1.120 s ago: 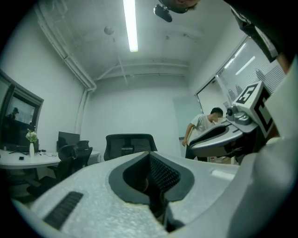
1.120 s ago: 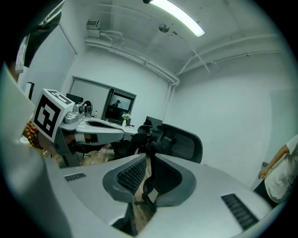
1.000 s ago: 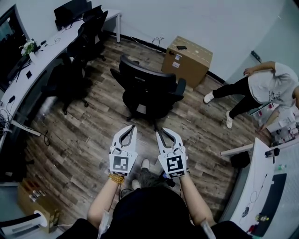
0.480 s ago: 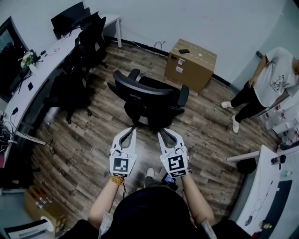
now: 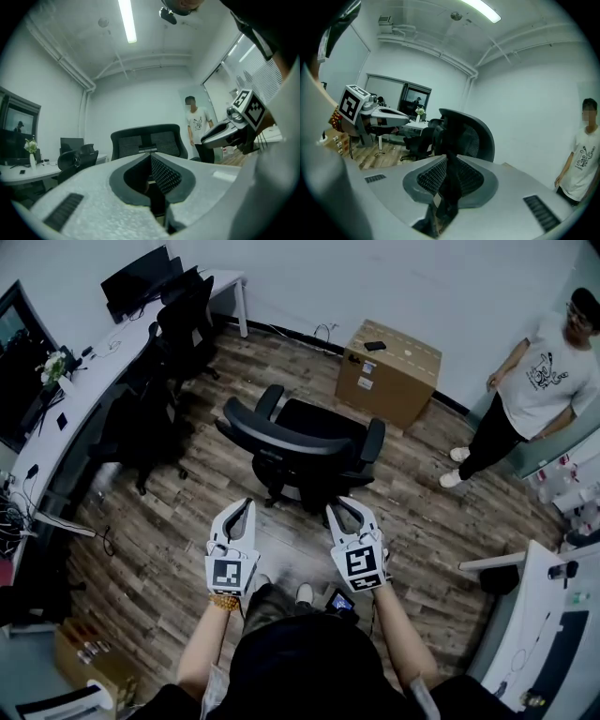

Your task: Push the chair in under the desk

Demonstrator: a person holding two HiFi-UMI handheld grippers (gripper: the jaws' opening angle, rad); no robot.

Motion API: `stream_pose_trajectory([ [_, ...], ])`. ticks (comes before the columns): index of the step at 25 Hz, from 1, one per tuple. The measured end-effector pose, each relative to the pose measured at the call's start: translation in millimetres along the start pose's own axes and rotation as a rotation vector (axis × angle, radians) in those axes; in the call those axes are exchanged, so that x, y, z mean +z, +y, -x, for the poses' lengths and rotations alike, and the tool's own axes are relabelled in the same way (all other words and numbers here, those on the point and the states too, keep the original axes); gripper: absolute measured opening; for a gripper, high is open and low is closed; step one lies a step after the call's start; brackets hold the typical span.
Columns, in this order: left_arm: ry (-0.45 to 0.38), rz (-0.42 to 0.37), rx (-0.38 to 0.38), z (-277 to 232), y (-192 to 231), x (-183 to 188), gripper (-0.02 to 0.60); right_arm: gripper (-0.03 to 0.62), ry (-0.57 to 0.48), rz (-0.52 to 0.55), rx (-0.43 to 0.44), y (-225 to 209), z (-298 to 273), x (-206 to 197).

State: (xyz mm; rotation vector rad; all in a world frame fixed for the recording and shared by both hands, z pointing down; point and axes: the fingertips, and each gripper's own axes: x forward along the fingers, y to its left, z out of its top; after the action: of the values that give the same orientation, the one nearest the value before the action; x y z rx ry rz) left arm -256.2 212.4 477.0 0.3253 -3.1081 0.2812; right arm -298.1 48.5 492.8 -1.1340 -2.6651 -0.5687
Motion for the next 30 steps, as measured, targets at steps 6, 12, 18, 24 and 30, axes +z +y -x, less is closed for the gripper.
stream_pose_trajectory([
  [6, 0.027, 0.003, -0.005, -27.4, 47.4, -28.6, 0.008, 0.075, 0.101, 0.028, -0.048, -19.3, -29.2, -13.6],
  [12, 0.061, -0.028, -0.059, -65.1, 89.6, -51.5, 0.021, 0.109, 0.233, 0.082, -0.061, -29.9, -56.8, -35.8],
  [18, 0.098, -0.145, -0.144, -104.0, 126.5, -69.3, 0.035, 0.164, 0.352, 0.159, -0.072, -46.7, -78.4, -58.7],
  [24, 0.152, -0.264, -0.257, -132.7, 155.1, -99.3, 0.074, 0.186, 0.442, 0.194, -0.118, -59.0, -88.0, -80.4],
  [30, 0.271, -0.364, -0.429, -155.7, 166.0, -145.0, 0.209, 0.195, 0.475, 0.299, -0.074, -64.1, -94.7, -85.7],
])
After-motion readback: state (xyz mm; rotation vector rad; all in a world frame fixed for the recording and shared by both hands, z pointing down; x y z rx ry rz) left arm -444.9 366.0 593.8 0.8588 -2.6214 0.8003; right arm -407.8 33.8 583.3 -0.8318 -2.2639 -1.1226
